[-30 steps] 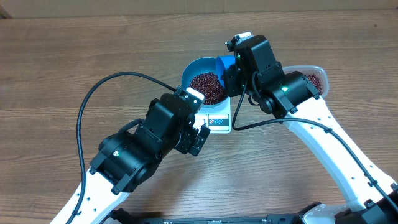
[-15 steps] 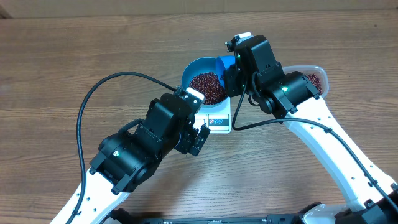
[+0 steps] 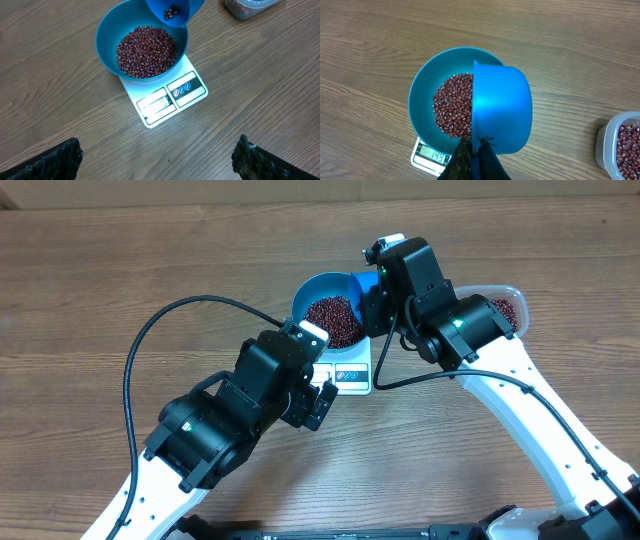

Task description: Scoop item into bowl and weigh 150g on scale

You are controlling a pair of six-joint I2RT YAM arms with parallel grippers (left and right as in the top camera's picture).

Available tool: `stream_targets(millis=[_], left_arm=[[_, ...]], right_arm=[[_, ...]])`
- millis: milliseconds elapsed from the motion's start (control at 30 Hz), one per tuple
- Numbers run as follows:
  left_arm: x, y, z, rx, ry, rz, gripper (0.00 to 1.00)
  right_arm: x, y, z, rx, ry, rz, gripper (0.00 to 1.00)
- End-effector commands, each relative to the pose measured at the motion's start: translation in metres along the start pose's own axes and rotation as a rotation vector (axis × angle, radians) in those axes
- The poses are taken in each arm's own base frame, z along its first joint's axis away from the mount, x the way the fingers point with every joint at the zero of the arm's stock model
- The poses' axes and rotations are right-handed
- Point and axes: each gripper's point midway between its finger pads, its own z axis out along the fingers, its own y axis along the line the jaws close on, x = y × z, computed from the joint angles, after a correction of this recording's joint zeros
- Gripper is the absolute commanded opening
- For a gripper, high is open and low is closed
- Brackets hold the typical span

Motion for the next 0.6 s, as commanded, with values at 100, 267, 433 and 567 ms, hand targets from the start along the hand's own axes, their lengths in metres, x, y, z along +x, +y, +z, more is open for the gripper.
stream_targets(millis=[100, 267, 433, 567], left_arm=[[0.0043, -0.0017, 0.0036, 0.009, 0.016, -0.013, 1.0], [0.0043, -0.0017, 0.0036, 0.01, 0.016, -0.013, 1.0], [0.0043, -0.0017, 0.0036, 0.01, 0.016, -0.013, 0.99], [0.0043, -0.0017, 0.0036, 0.009, 0.016, -0.013, 1.0]], right_arm=[[-0.0119, -0.0003, -0.0084, -0.002, -0.042, -0.022, 0.04], [-0.0103, 0.0006, -0.0084, -0.006, -0.035, -0.022, 0.04], [-0.0129, 0.0009, -0.0085, -0.008, -0.046, -0.02, 0.04], [-0.0079, -0.0002, -0.0083, -0.004, -0.026, -0.022, 0.04]])
